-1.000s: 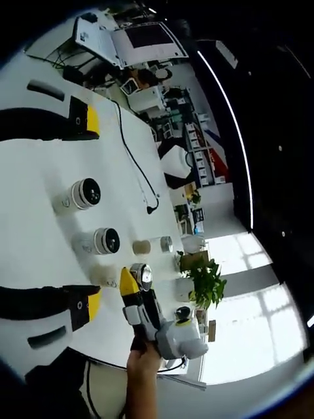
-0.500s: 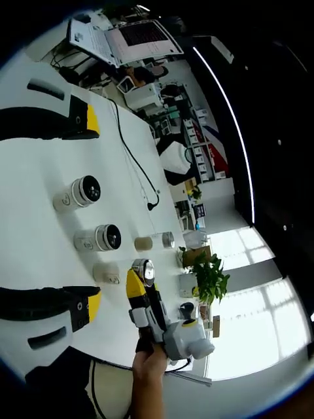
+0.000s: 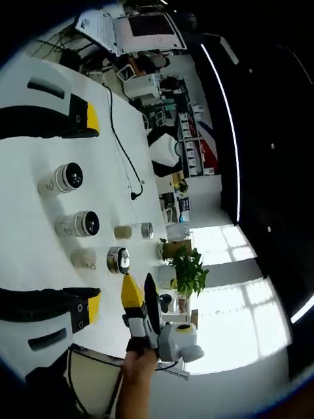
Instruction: Rotate the seasoning bottle until the label or dispensing opening points toward the visible target arrow and the bottle remains upright within the marked orientation range
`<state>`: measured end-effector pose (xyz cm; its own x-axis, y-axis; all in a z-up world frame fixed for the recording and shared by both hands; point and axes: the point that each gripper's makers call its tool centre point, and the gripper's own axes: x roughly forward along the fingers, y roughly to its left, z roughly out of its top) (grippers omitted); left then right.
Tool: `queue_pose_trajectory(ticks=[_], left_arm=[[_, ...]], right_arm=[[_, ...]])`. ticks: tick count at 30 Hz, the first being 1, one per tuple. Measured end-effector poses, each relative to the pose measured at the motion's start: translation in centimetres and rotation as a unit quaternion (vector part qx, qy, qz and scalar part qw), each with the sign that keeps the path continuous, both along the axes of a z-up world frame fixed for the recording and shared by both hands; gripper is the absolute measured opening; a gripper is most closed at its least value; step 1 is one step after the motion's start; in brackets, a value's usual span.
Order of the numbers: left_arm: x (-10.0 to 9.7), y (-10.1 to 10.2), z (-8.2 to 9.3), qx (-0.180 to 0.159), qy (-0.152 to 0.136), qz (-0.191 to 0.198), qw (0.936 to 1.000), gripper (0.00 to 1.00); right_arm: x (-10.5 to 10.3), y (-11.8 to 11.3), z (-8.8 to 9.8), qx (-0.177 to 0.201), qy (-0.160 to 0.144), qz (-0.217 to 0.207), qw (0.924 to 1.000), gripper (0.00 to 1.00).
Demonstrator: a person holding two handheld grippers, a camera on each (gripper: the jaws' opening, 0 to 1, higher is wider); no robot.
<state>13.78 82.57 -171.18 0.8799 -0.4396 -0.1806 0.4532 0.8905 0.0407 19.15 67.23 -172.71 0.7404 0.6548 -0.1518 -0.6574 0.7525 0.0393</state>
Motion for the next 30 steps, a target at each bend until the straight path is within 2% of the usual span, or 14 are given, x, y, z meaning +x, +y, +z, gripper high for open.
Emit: queue_pose_trajectory(ticks=[5,6,9,15,18,23,28,30], left_arm=[[0.0,-0.1,-0.4,0.013,0.003,-0.004,0.9999,1.0],[-0.1,-0.4,-0.3,-0.012,0.01,-0.01,0.9998,1.0],[-0.2,-0.3,-0.3,-0.007,0.011,-0.009,0.9999,1.0],[-0.1,0.1,-0.2,-0.002,0.013,-0.005,0.9999,1.0],[-0.1,-0.3,0.8,-0.046,0.02,-0.015,0.9986,1.0],[0.2,-0.1,1.5,-0.014,0.002,-0.017,0.9998,1.0],[0.6,0.1,1.2,-0.014,0.008,-0.016,0.9998,1.0],[0.8,0.0,0.8,-0.018,0.017,-0.019,0.9995,1.0]], right_arm=[[0.0,-0.9,0.1,0.008,0.007,-0.009,0.9999,0.99],[0.1,-1.4,0.3,0.011,0.006,-0.01,0.9999,0.99],[0.2,-1.8,1.0,0.02,-0.007,-0.008,0.9997,0.95],[1.2,-3.4,1.3,0.017,-0.005,-0.017,0.9997,0.96],[1.9,-4.1,1.2,0.01,0.0,-0.019,0.9998,0.95],[2.5,-4.7,1.1,-0.002,0.003,-0.019,0.9998,0.95],[3.9,-5.6,1.0,-0.004,0.007,-0.022,0.9997,0.9],[5.2,-6.3,0.9,0.009,0.015,-0.031,0.9994,0.87]])
